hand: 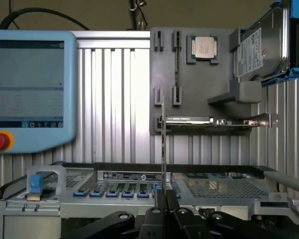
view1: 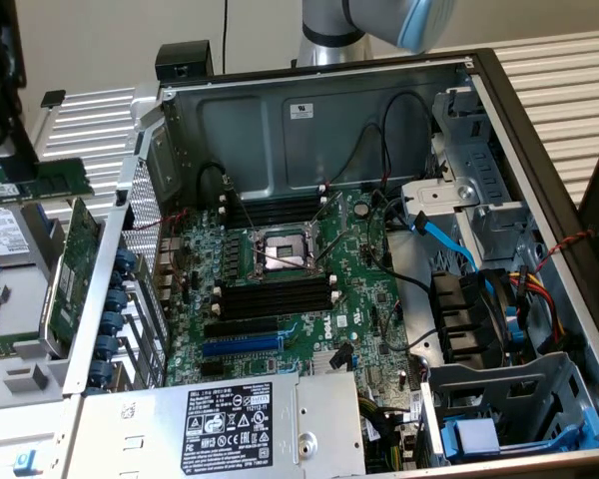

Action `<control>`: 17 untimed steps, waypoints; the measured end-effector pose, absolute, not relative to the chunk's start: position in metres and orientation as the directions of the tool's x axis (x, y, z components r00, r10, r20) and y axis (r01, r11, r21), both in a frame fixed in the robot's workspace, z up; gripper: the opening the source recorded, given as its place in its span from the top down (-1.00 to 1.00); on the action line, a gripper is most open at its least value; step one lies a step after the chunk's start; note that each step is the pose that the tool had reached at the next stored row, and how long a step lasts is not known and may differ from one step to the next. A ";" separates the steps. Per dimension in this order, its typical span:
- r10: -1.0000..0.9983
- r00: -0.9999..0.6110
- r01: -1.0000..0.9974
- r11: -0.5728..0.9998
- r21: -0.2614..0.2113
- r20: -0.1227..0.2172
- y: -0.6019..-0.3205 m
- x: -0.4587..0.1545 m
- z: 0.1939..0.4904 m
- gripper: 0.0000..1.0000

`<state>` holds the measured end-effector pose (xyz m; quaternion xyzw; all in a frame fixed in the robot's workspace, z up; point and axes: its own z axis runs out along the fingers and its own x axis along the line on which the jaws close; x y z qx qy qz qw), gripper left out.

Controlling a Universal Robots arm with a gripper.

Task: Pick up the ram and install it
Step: 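Pick up the ram and move it above insertion slot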

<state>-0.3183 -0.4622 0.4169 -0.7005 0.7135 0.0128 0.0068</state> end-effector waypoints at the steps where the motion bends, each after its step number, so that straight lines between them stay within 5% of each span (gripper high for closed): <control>1: -0.999 -0.018 -1.000 0.018 0.009 -0.028 -0.462 -0.314 0.417 0.76; 17: -1.000 -0.019 -1.000 0.018 0.009 -0.025 -0.457 -0.244 0.417 0.76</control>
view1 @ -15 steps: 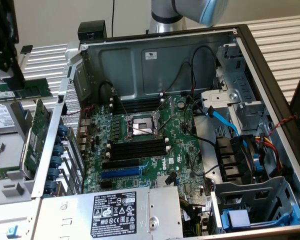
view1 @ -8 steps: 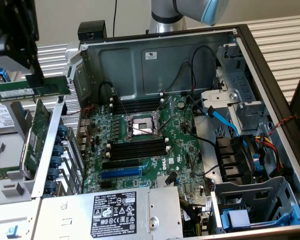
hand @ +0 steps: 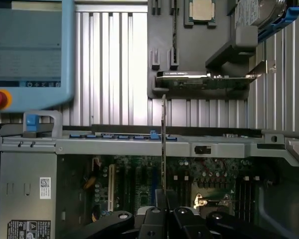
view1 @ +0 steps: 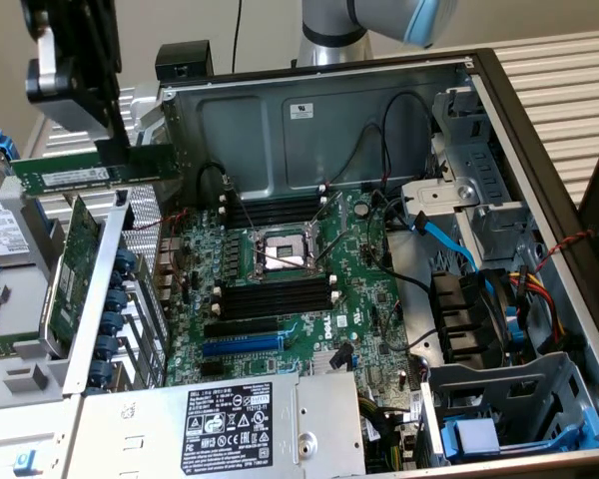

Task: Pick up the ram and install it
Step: 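Pick up the ram and move it above insertion slot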

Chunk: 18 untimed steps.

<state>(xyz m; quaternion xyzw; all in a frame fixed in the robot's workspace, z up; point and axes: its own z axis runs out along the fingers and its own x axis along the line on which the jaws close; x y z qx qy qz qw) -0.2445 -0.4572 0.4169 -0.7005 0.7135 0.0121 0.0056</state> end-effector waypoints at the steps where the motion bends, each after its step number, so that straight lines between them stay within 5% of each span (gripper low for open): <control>1: -1.000 -0.018 -1.000 0.018 0.009 -0.024 -0.456 -0.241 0.417 0.76; 18: -1.000 -0.019 -1.000 0.018 0.016 -0.019 -0.435 -0.190 0.416 0.76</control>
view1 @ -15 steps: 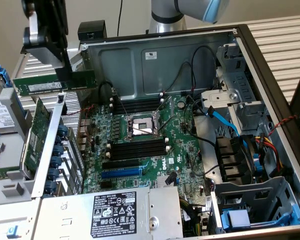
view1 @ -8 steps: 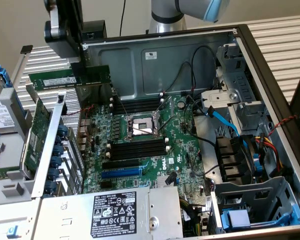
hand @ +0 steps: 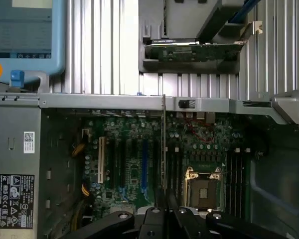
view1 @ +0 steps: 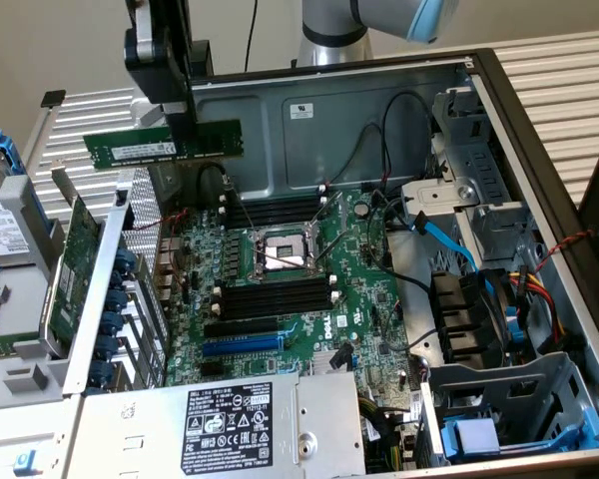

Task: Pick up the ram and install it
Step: 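Pick up the ram and move it above insertion slot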

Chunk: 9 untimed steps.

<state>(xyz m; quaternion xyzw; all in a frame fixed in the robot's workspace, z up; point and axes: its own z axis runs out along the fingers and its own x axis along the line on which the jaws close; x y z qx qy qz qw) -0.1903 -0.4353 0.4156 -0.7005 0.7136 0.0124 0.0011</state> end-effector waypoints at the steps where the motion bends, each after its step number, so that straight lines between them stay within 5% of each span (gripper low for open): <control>1: -1.000 -0.019 -1.000 0.018 0.016 -0.018 -0.433 -0.187 0.415 0.76; 9: -1.000 -0.019 -1.000 0.018 0.013 -0.014 -0.413 -0.164 0.412 0.76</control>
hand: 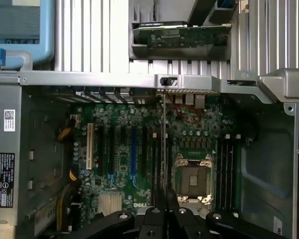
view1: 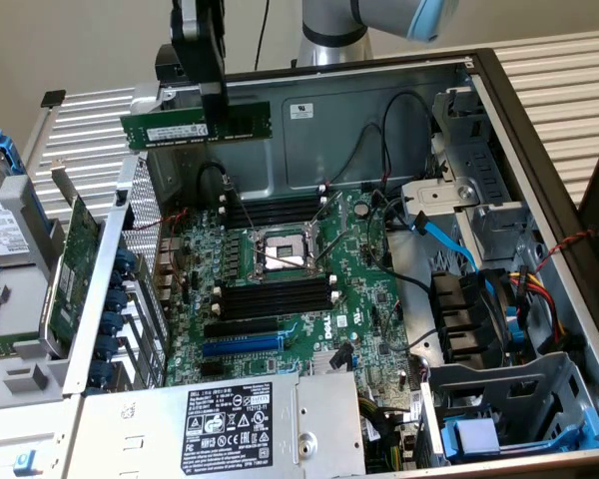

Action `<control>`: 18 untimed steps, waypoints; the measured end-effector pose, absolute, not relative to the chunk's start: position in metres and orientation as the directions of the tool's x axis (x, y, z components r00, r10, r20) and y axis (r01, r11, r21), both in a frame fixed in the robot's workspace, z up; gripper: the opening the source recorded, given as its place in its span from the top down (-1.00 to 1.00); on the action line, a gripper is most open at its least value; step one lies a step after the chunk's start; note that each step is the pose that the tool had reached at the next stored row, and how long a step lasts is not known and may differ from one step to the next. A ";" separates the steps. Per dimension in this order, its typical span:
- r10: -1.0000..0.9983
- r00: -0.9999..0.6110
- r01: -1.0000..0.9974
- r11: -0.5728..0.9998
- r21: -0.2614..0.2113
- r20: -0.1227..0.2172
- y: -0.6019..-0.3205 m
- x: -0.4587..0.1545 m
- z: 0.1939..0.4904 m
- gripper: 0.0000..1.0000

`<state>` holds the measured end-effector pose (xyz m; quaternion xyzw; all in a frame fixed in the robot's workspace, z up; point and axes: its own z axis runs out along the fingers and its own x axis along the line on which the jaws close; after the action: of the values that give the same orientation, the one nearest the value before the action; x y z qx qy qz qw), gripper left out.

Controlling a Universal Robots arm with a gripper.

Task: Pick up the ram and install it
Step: 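Pick up the ram and move it above insertion slot, then insert the ram into the slot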

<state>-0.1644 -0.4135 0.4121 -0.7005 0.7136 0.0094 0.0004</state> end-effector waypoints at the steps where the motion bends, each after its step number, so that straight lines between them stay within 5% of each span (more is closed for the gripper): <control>1: -1.000 -0.019 -1.000 0.018 0.011 -0.014 -0.412 -0.162 0.412 0.76; 18: -0.999 -0.037 -0.999 0.036 0.002 -0.026 -0.405 -0.136 0.396 0.76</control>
<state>-0.1363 -0.4055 0.3963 -0.6940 0.7198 0.0098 0.0087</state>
